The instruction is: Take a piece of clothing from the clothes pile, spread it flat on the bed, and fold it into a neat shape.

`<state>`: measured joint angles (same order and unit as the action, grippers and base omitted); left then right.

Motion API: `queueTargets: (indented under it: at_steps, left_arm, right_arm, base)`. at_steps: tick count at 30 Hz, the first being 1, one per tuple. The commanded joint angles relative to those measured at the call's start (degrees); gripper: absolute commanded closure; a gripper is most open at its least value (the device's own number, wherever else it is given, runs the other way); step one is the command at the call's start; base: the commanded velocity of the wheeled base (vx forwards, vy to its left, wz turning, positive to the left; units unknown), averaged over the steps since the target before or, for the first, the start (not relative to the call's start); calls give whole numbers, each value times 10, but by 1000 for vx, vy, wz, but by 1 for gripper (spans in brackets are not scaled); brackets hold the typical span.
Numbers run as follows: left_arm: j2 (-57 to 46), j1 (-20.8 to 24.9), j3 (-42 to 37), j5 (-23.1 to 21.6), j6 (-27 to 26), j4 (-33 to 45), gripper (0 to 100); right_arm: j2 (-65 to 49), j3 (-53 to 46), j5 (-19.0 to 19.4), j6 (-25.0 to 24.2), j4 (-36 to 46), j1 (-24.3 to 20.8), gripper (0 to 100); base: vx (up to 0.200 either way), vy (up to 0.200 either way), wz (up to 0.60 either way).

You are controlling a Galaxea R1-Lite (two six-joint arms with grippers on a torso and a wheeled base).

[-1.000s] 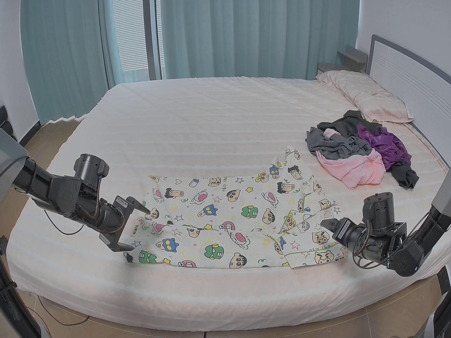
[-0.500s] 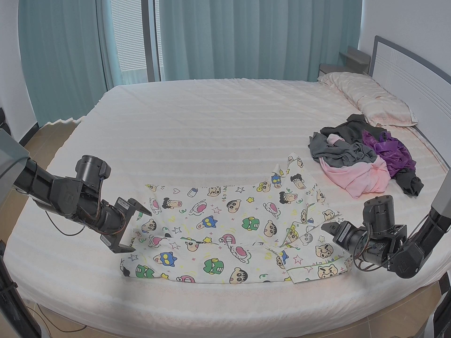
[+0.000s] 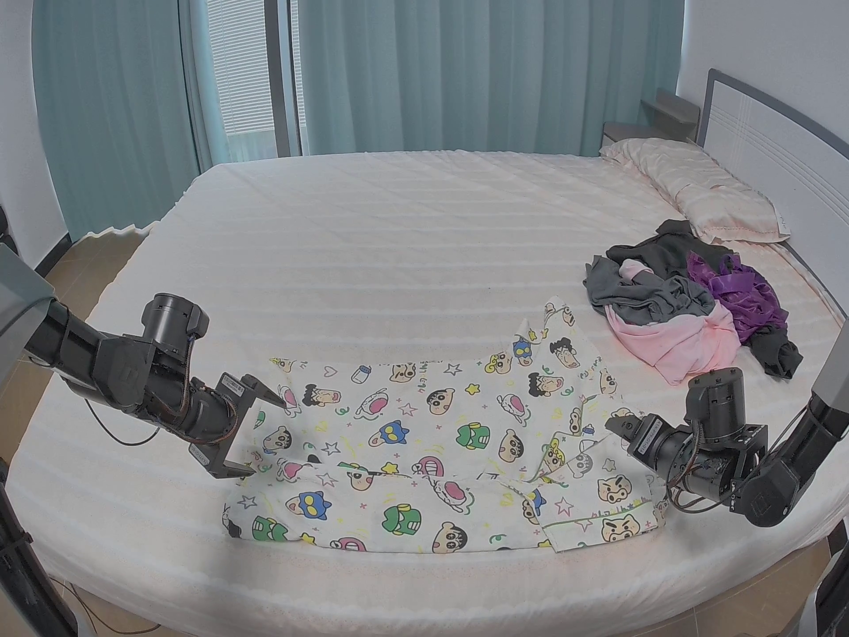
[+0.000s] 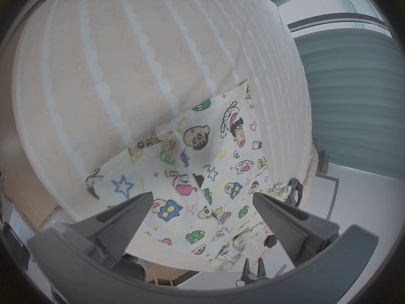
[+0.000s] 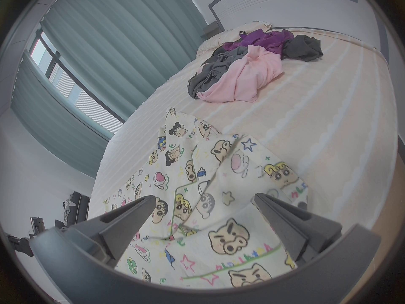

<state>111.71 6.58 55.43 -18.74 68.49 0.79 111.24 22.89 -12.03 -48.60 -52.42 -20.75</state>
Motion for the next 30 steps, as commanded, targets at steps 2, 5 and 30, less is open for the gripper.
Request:
queueTargets:
  at_steps: [2,5,30]
  left_arm:
    - [-2,1,-3,0,0,-1,0]
    - [-1,1,-2,0,4,-1,0]
    - [-15,-18,14,43,-47,-54,0]
  right_arm:
    - [0,0,0,0,0,0,0]
    - [-1,0,0,0,-1,1,0]
    - [-1,0,1,1,-1,5,0]
  base:
    - [0,0,0]
    - [0,0,0]
    - [0,-48,0]
